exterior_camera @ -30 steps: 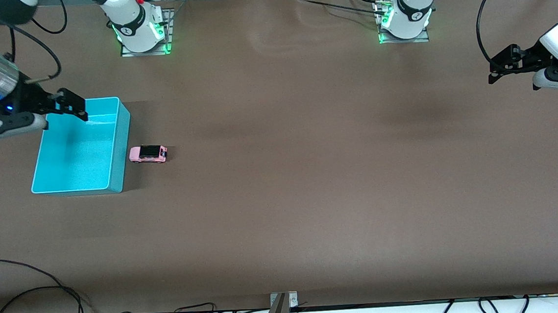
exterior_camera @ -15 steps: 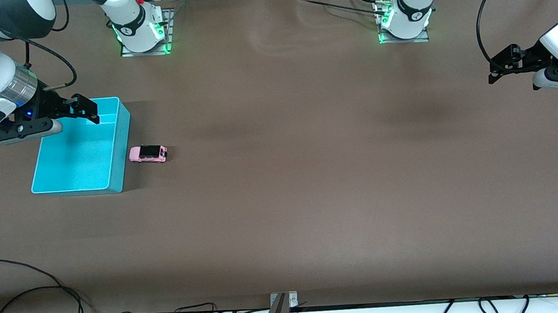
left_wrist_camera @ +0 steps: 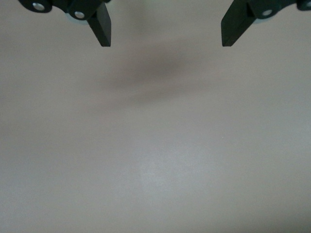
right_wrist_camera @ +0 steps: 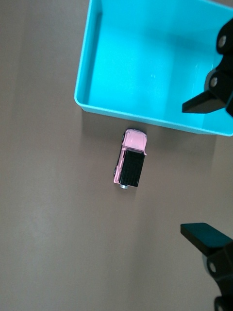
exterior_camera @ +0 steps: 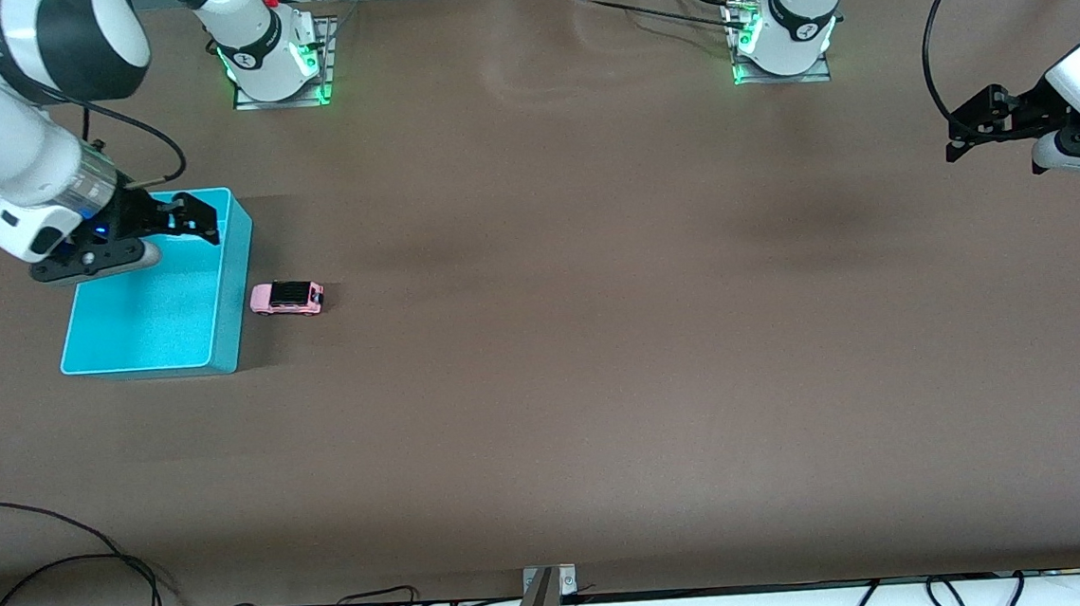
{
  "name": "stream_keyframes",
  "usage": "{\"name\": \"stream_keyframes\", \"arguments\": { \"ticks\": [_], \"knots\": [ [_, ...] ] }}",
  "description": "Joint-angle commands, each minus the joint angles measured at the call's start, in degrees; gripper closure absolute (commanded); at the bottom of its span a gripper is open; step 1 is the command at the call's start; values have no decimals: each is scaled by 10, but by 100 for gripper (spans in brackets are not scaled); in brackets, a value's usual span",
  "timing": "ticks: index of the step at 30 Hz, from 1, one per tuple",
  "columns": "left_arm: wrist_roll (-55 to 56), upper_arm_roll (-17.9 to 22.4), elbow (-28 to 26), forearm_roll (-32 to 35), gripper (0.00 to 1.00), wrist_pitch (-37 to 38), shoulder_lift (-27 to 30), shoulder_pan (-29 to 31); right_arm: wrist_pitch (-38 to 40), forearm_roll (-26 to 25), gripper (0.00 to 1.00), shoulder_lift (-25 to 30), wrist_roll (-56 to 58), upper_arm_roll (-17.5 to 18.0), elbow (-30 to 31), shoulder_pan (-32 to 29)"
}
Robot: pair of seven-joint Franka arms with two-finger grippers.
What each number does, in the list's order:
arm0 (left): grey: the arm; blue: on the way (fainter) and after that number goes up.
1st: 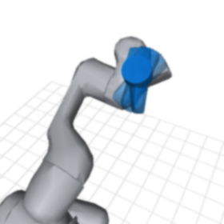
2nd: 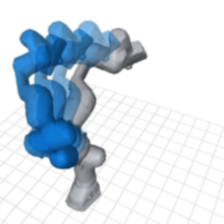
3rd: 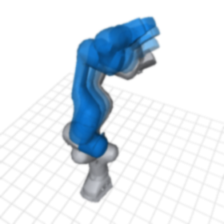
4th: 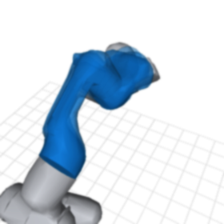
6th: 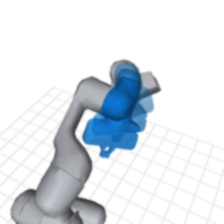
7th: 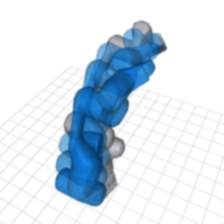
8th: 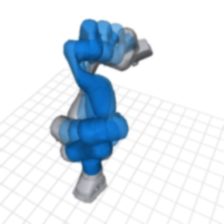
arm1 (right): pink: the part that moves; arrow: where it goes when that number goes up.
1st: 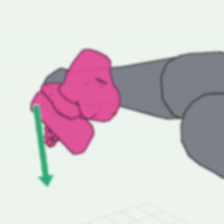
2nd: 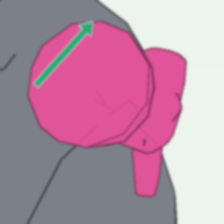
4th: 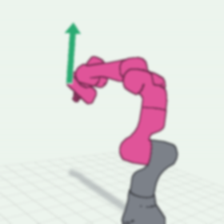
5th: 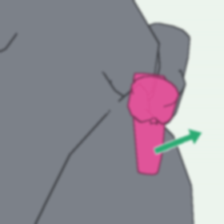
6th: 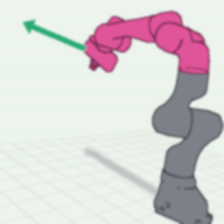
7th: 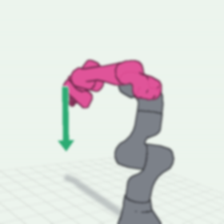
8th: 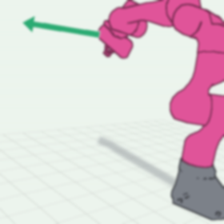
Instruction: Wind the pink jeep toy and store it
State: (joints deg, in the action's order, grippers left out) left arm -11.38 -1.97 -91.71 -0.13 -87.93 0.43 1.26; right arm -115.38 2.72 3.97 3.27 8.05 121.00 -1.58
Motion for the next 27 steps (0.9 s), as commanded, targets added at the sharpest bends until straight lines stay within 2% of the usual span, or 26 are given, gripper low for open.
{"name": "stream_keyframes", "arguments": {
  "ticks": [1, 16, 27],
  "knots": [
    [4, 0, -1, 11, 0, -2, 9, -2, -34, 11, 0, 10, -6, 4, 42, -2],
    [2, 0, -1, 11, 0, -2, 9, -2, -125, 11, 0, 8, -10, 4, 143, -2],
    [4, 0, -1, 11, 0, -2, 8, -3, -188, 11, 0, -19, -81, 7, 171, -2]
  ]
}}
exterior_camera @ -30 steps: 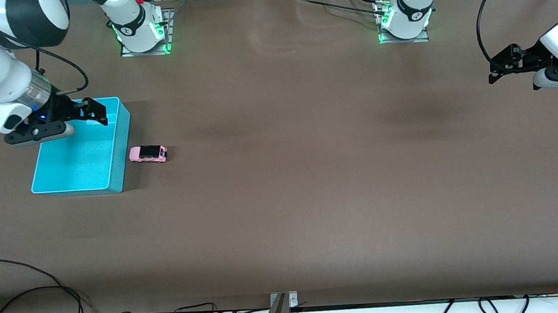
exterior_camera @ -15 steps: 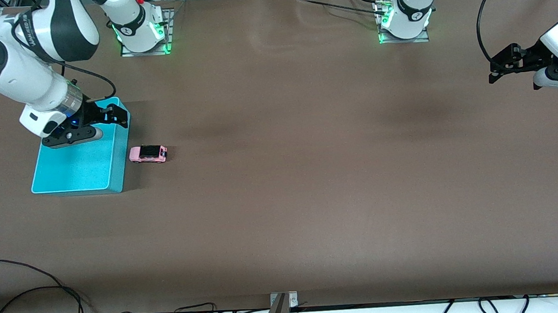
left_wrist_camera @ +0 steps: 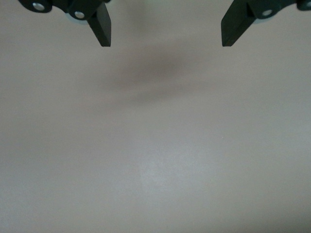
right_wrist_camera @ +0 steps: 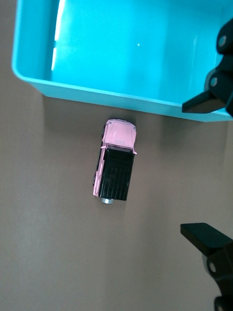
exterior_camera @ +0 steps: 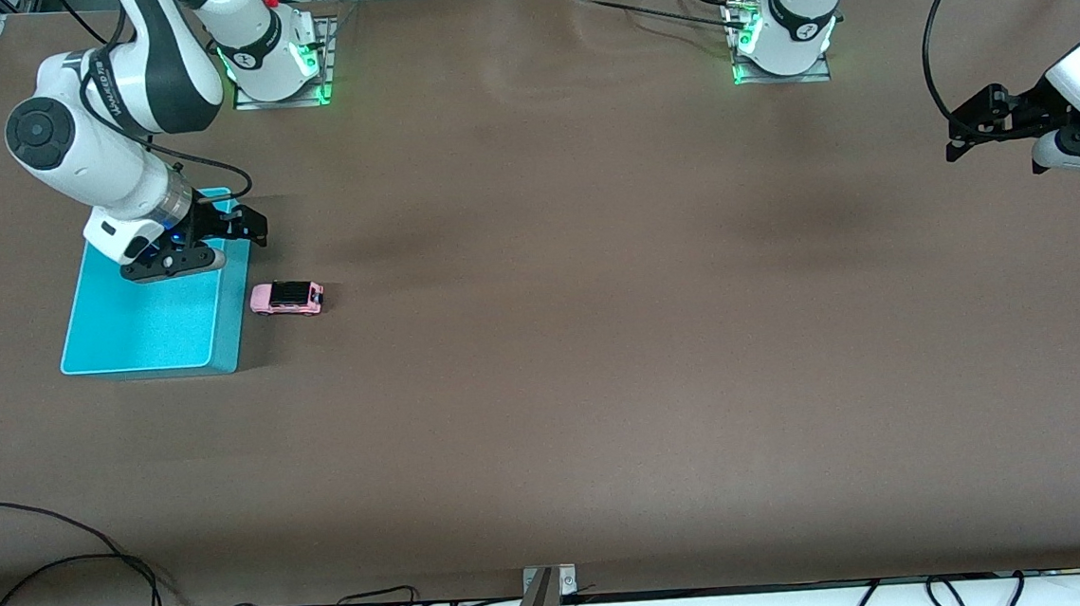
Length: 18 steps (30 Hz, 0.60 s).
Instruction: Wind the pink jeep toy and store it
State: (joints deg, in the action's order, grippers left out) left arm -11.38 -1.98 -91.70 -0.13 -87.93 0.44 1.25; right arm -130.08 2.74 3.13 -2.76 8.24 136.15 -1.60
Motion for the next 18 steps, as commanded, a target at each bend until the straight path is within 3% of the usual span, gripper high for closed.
{"name": "stream_keyframes", "arguments": {
  "ticks": [1, 6, 18],
  "knots": [
    [3, 0, -1, 11, 0, -2, 9, -2, -53, 10, 0, -11, -21, 5, 25, -2],
    [3, 0, -1, 11, 0, -2, 9, -2, -101, 10, 0, -22, -76, 5, 47, -1],
    [3, 0, -1, 11, 0, -2, 9, -2, -161, 8, 0, -64, -373, 14, 47, 9]
  ]
}}
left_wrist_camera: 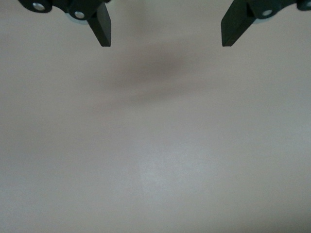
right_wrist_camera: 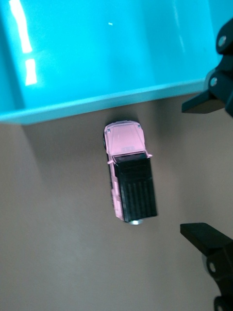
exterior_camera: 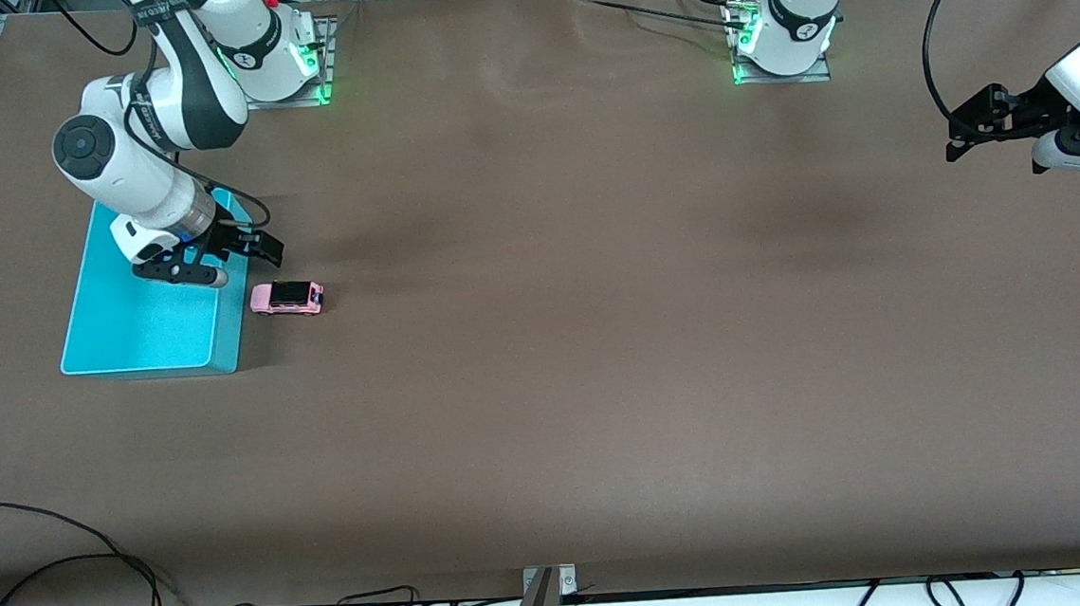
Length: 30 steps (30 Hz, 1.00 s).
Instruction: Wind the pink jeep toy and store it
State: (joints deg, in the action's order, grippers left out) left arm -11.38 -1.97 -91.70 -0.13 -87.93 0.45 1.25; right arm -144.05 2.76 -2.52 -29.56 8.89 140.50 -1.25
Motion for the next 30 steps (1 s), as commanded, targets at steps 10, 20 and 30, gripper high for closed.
{"name": "stream_keyframes", "arguments": {
  "ticks": [10, 20, 30],
  "knots": [
    [3, 0, -1, 11, 0, -2, 9, -1, -48, 8, 0, -29, -257, 17, 4, 10],
    [3, 0, -1, 11, 0, -2, 9, -1, -106, 6, 0, -66, -406, 16, 4, 10],
    [3, 0, -1, 11, 0, -2, 9, 2, -166, 5, 0, -100, -549, 15, 3, 10]
  ]
}}
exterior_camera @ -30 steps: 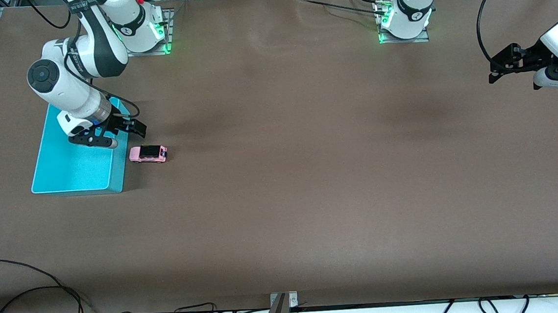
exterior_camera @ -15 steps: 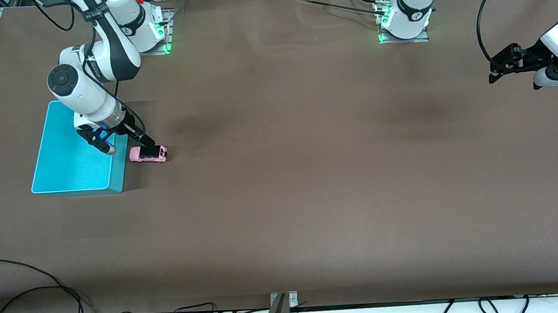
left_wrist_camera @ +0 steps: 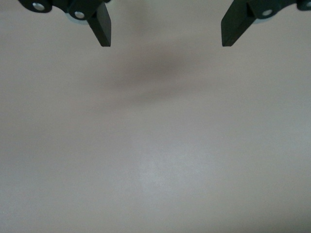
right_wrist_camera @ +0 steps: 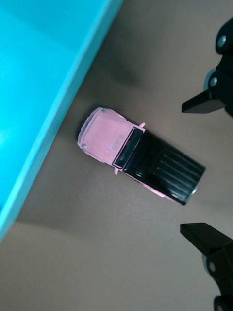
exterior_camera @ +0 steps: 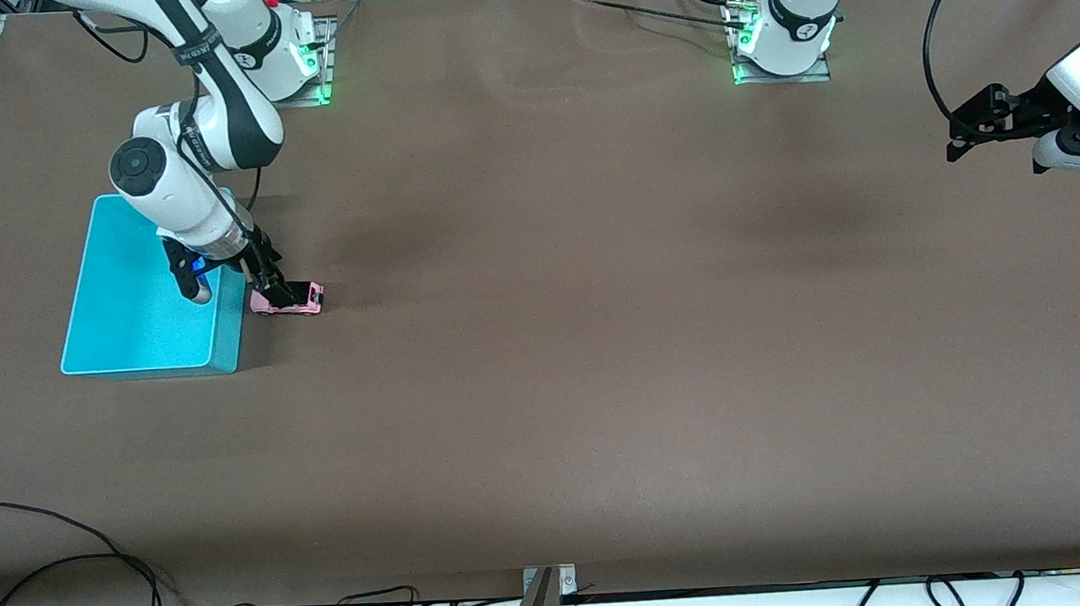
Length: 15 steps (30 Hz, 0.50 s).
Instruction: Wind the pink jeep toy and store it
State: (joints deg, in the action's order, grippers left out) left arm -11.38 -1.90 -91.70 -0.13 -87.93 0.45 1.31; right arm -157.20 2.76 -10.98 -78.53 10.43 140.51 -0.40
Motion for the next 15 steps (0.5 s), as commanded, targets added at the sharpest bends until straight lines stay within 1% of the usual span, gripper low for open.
{"name": "stream_keyframes", "arguments": {
  "ticks": [1, 15],
  "knots": [
    [3, 0, -1, 11, 0, -2, 9, 1, -36, 5, 0, -18, -65, -1, 3, 1],
    [3, 0, -1, 11, 0, -1, 9, 2, -50, 5, 0, -51, -82, -10, -1, 0]
  ]
}}
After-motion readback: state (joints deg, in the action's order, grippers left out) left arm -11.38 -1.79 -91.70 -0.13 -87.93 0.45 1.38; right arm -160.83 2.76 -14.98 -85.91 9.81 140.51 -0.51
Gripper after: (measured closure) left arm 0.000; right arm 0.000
